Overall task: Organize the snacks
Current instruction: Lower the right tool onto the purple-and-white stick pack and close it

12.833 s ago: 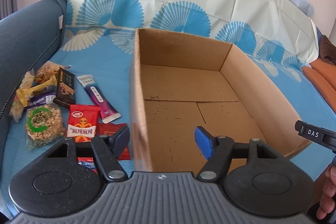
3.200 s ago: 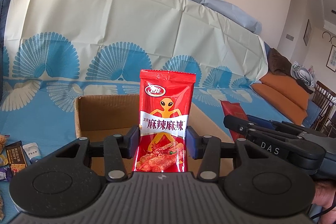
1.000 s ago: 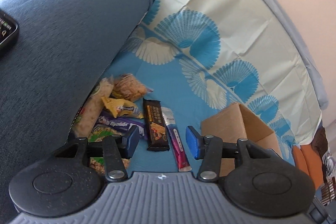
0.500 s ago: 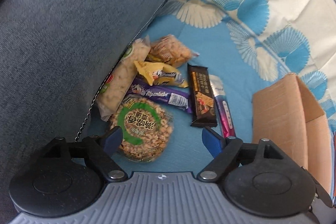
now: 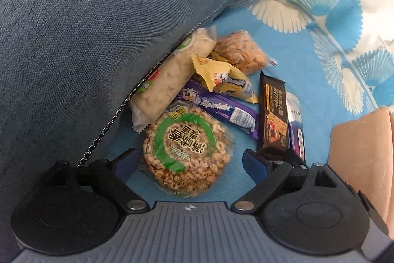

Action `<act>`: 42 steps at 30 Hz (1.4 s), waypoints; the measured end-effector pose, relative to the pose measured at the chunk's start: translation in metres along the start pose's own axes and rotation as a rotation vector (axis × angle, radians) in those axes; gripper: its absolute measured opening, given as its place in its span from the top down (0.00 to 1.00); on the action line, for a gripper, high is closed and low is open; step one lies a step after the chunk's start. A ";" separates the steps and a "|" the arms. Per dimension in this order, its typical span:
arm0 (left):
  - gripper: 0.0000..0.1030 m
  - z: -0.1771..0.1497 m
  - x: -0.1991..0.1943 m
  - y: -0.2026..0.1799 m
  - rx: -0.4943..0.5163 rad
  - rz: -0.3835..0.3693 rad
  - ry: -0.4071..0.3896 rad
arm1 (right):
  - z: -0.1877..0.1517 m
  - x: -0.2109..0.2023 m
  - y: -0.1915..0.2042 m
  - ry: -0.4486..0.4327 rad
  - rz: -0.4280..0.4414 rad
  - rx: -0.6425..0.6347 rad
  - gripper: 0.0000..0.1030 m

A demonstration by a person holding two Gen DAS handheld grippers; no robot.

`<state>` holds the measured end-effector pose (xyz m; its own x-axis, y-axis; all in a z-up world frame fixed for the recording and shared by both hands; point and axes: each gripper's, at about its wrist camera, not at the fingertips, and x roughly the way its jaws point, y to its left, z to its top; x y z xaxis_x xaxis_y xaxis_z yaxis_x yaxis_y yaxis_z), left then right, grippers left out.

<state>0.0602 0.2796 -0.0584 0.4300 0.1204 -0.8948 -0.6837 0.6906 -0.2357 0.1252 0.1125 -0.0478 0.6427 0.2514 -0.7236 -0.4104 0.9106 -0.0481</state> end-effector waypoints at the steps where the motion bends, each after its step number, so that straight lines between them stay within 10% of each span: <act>1: 0.08 0.000 0.001 0.001 -0.007 0.001 -0.001 | 0.001 0.006 -0.001 0.008 -0.007 -0.001 0.36; 13: 0.03 0.002 0.012 -0.007 -0.006 0.059 -0.002 | 0.001 0.035 -0.020 0.050 0.018 0.092 0.31; 25: 0.01 0.003 0.020 -0.015 -0.009 0.098 -0.001 | -0.002 0.026 -0.017 0.056 0.182 0.079 0.80; 42: 0.12 -0.006 0.002 -0.008 0.219 -0.025 0.060 | -0.043 -0.050 0.006 0.128 0.181 -0.097 0.80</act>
<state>0.0631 0.2698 -0.0608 0.4051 0.0634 -0.9121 -0.5265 0.8317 -0.1760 0.0628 0.0916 -0.0411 0.4683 0.3588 -0.8074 -0.5755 0.8173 0.0294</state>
